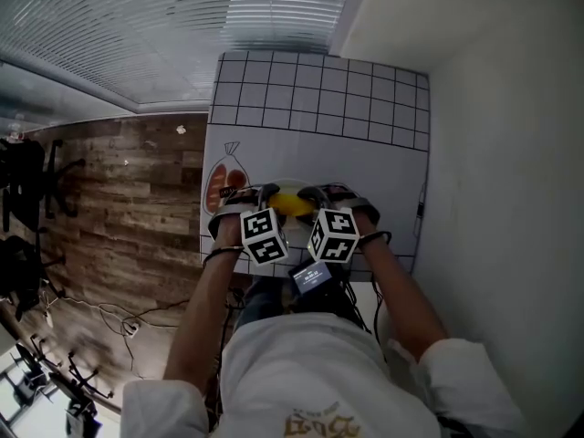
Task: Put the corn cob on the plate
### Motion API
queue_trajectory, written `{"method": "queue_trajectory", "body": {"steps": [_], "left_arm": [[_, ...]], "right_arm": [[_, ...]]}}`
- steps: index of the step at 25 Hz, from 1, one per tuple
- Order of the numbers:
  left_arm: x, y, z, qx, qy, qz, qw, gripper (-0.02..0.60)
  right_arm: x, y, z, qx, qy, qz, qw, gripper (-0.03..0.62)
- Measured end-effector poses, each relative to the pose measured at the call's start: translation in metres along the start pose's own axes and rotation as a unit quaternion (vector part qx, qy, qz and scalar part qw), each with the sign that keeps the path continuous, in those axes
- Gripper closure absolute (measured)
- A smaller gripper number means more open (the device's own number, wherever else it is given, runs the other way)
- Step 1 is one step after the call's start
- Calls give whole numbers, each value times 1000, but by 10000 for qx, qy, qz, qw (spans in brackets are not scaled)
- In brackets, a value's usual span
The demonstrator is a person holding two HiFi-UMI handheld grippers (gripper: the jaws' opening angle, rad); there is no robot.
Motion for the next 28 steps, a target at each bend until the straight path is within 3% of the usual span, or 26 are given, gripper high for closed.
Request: {"method": "queue_trajectory", "body": {"steps": [10,15,28], "left_arm": [[2,5,12,67,-38,134,9999,295],[2,3,14,-38,-79,-132,9999,298],[-2,2,10,-46,10,-178,9998,298]], "right_arm": [[-14,1,13,6,-38,154,9999,370],[-19,7,12,-89,-41,463,9989,367],[-19,5,14,-243,-128,633,9976,365]]}}
Point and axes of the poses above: the fingertips, and each gripper's own axes: z forward along the fingers, y to its right, x out of its top, the point moved 8 cm from there along -z, backward along the fingers, and after that the axes turned 10 degrees about x, right-handed, at the moved point
